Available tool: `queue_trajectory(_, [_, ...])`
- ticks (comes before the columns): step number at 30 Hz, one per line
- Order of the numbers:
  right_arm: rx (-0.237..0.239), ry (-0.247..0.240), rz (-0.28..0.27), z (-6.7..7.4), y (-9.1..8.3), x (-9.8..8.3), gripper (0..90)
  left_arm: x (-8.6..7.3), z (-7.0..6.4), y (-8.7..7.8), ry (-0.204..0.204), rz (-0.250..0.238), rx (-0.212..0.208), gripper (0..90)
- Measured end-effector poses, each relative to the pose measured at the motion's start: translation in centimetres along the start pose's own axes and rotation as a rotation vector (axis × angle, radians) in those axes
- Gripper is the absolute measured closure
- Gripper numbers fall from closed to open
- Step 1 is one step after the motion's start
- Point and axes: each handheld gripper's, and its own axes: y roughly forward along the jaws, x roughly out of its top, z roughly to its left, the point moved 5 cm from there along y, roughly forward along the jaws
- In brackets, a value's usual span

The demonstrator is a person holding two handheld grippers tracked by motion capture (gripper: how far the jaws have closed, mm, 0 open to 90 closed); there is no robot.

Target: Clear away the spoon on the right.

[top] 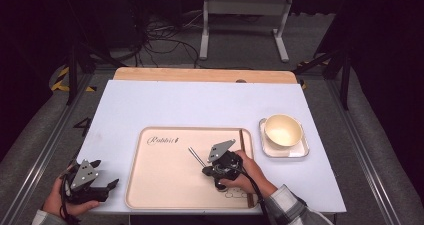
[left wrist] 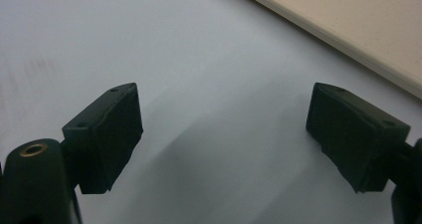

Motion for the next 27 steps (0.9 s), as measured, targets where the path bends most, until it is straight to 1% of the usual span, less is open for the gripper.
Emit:
queue_trajectory(2, [-0.003, 0.012, 0.000, -0.1, -0.4, -0.5, 89.0, 0.0, 0.0, 0.0, 0.002, -0.002, -0.001, 15.4])
queue_trajectory(4, [-0.008, 0.013, 0.000, -0.2, -0.5, -0.6, 88.8, 0.0, 0.0, 0.0, 0.002, -0.002, -0.001, 15.4])
queue_trajectory(13, [-0.029, 0.057, -0.006, -0.4, -2.4, -2.9, 88.8, 0.0, 0.0, 0.1, 0.006, 0.002, -0.003, 15.4])
queue_trajectory(20, [-0.061, 0.094, -0.017, -0.8, -3.4, -4.2, 88.0, 0.1, -0.1, 0.1, 0.004, 0.003, 0.001, 15.4])
queue_trajectory(22, [-0.092, 0.089, -0.024, -0.9, -3.5, -4.3, 89.3, 0.1, -0.1, 0.1, 0.004, 0.003, 0.000, 15.4])
queue_trajectory(24, [-0.071, 0.091, -0.043, -0.5, -3.6, -4.1, 89.3, 0.1, -0.1, 0.1, 0.004, 0.002, 0.002, 15.4])
queue_trajectory(26, [-0.054, 0.079, -0.048, -0.1, -3.5, -3.9, 89.3, 0.1, -0.1, 0.1, 0.004, 0.003, 0.002, 15.4])
queue_trajectory(27, [-0.037, 0.076, -0.049, 0.2, -3.5, -3.8, 89.3, 0.1, -0.1, 0.1, 0.004, 0.003, 0.002, 15.4])
